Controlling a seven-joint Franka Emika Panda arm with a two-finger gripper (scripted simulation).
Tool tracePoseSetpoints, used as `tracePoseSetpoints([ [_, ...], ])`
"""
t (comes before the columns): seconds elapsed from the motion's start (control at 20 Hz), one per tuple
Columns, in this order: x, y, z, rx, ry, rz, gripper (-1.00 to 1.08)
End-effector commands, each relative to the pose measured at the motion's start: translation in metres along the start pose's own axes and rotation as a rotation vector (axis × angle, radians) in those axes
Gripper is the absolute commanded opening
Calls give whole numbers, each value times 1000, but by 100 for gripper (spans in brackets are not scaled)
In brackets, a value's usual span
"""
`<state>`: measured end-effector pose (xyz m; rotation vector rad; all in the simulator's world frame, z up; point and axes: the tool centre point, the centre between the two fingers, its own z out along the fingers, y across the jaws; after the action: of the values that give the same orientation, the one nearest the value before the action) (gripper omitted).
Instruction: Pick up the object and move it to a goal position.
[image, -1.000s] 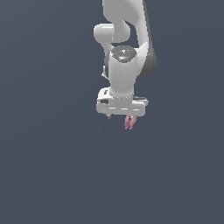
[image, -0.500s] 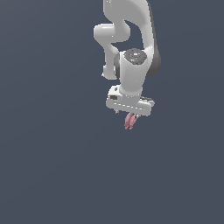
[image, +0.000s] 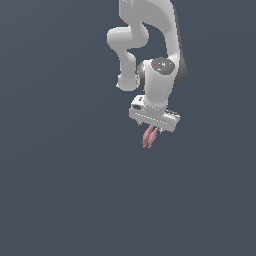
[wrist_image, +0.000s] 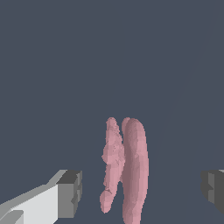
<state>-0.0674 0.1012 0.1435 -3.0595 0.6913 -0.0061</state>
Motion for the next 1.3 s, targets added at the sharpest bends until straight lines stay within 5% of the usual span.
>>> tracePoseSetpoints([
  [0.0,-7,-1,3,-2,-1,28,100],
  [0.65,-17,-3,9,-6,-3,63,100],
  [1.25,-18,-3,54,-6,-2,66,100],
])
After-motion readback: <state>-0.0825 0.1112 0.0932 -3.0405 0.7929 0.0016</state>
